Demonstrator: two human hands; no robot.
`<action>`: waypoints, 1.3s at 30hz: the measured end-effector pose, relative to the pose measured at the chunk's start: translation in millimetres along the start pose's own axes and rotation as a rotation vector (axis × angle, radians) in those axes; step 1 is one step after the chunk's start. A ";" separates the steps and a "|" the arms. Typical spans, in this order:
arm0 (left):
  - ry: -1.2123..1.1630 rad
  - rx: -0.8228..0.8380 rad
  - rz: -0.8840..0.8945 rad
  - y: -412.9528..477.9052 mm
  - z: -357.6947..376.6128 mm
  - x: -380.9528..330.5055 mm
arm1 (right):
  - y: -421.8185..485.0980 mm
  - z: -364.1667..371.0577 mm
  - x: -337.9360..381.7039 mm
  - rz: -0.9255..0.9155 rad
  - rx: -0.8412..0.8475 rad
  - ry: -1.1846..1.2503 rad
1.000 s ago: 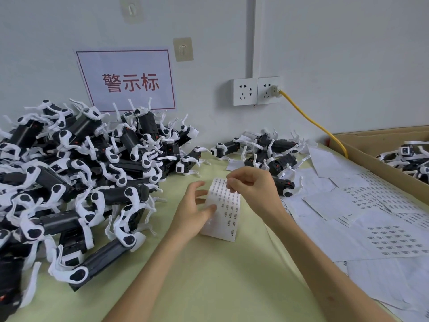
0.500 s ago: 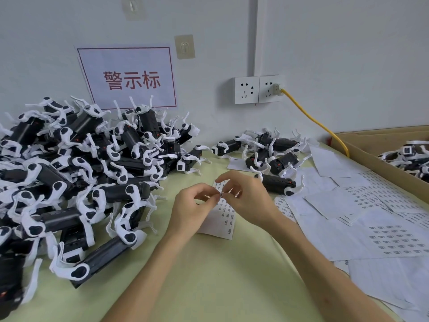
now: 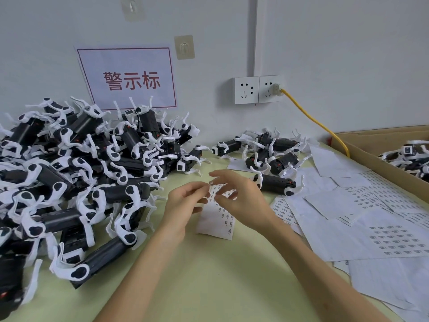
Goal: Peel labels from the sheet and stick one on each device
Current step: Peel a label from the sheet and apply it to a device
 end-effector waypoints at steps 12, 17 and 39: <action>-0.164 0.178 -0.068 -6.0 8.5 -3.0 | 1.1 -0.3 -6.3 0.202 -0.091 0.467; -0.107 0.190 -0.040 -8.3 10.6 -4.1 | 1.4 -0.7 -8.7 0.209 -0.138 0.488; -1.046 -0.263 -0.052 -0.3 -24.7 -7.9 | 0.4 6.2 -6.6 0.300 -0.039 0.395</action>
Point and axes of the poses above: each hand's wrist, its own y-axis towards the middle knuckle, its own z-axis out of the palm, x = y × z, the point moved 3 cm from there along y, towards the middle knuckle, and after that the axes turned 5 degrees about x, right-handed, at the moved point
